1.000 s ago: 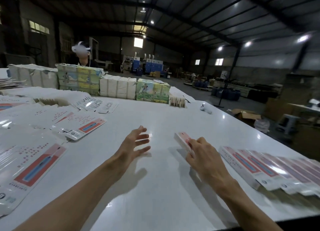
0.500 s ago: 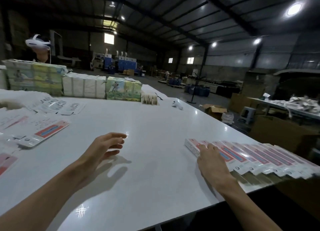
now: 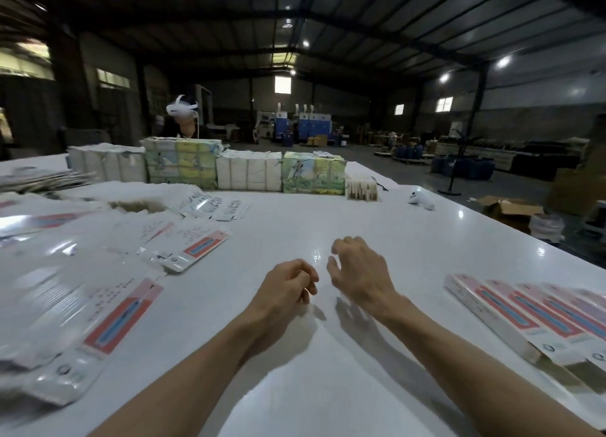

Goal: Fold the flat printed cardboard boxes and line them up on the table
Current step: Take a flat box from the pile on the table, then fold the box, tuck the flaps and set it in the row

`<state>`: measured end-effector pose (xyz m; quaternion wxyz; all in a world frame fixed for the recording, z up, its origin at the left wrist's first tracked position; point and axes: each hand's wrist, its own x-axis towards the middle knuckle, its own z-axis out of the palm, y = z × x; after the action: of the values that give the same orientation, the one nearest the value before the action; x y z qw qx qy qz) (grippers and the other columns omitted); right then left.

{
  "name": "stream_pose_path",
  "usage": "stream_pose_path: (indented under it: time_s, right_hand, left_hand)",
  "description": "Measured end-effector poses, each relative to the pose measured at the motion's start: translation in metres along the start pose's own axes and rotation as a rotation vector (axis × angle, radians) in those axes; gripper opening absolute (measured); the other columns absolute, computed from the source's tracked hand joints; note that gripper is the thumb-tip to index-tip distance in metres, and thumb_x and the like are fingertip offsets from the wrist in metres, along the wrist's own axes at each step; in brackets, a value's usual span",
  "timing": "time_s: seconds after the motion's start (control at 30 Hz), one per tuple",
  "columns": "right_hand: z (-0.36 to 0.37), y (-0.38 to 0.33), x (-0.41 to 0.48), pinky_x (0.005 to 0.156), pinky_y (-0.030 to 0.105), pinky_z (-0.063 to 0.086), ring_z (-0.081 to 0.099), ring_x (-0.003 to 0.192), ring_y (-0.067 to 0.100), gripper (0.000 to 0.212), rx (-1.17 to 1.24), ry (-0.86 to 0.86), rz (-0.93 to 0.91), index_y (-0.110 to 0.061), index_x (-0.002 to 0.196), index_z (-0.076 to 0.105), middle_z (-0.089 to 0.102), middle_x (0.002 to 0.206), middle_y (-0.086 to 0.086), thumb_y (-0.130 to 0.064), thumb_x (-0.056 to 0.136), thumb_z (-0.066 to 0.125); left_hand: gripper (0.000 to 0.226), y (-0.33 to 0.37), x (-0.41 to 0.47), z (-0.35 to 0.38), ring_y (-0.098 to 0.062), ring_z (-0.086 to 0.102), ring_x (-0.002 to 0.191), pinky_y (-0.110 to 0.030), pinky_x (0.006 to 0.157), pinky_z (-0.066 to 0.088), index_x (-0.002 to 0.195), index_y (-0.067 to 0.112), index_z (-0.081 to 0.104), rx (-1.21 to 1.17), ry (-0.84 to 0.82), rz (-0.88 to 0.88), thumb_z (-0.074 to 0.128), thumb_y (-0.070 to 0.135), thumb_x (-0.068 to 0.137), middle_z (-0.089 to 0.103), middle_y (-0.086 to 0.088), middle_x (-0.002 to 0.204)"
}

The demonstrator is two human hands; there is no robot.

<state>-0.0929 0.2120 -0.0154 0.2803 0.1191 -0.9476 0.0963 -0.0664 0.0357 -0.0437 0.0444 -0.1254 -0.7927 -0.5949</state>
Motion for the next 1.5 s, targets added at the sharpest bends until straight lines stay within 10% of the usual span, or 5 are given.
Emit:
stream_pose_path:
  time_s: [0.2, 0.33, 0.53, 0.7, 1.5]
  right_hand:
    - [0.036, -0.003, -0.004, 0.088, 0.036, 0.053, 0.058, 0.114, 0.017, 0.027, 0.148, -0.019, 0.009, -0.014, 0.122, 0.067, 0.07, 0.116, -0.002, -0.015, 0.1, 0.051]
    - [0.04, 0.001, -0.006, 0.085, 0.036, 0.052, 0.058, 0.112, 0.015, 0.026, 0.21, 0.005, 0.008, -0.016, 0.119, 0.068, 0.069, 0.11, -0.005, -0.014, 0.1, 0.051]
    - [0.042, -0.001, -0.003, 0.09, 0.035, 0.051, 0.054, 0.119, 0.012, 0.027, 0.267, -0.037, -0.011, -0.017, 0.124, 0.066, 0.069, 0.118, -0.008, -0.015, 0.102, 0.05]
    - [0.043, 0.002, -0.005, 0.091, 0.035, 0.051, 0.053, 0.127, 0.013, 0.026, 0.313, -0.035, 0.011, -0.018, 0.124, 0.065, 0.068, 0.116, -0.01, -0.015, 0.103, 0.049]
    - [0.049, 0.008, -0.004, 0.077, 0.028, 0.04, 0.055, 0.099, 0.006, 0.019, 0.387, -0.09, 0.061, -0.025, 0.112, 0.066, 0.062, 0.101, -0.018, -0.018, 0.101, 0.053]
  left_hand:
    - [0.013, 0.012, 0.002, -0.034, -0.017, 0.07, 0.081, -0.037, 0.078, 0.058, 0.101, 0.03, 0.062, 0.872, 0.154, 0.01, 0.05, 0.028, 0.101, 0.074, 0.006, 0.095]
    - [0.031, 0.026, -0.003, -0.099, -0.03, 0.062, 0.118, -0.038, 0.095, 0.05, 0.133, 0.019, 0.055, 1.124, 0.086, -0.29, 0.053, 0.028, 0.104, 0.064, -0.007, 0.133]
    - [0.054, 0.034, -0.046, -0.182, -0.027, 0.059, 0.125, -0.036, 0.095, 0.047, 0.137, 0.021, 0.059, 1.439, 0.226, -0.713, 0.071, 0.051, 0.093, 0.06, -0.006, 0.136]
    - [0.086, 0.028, -0.056, -0.198, -0.024, 0.059, 0.124, -0.036, 0.094, 0.049, 0.139, 0.015, 0.051, 1.442, 0.266, -0.853, 0.087, 0.059, 0.074, 0.059, -0.003, 0.122]
    - [0.062, 0.028, -0.05, -0.225, -0.016, 0.07, 0.093, -0.033, 0.087, 0.058, 0.119, 0.02, 0.054, 1.343, 0.245, -0.768, 0.084, 0.057, 0.08, 0.07, 0.0, 0.107]
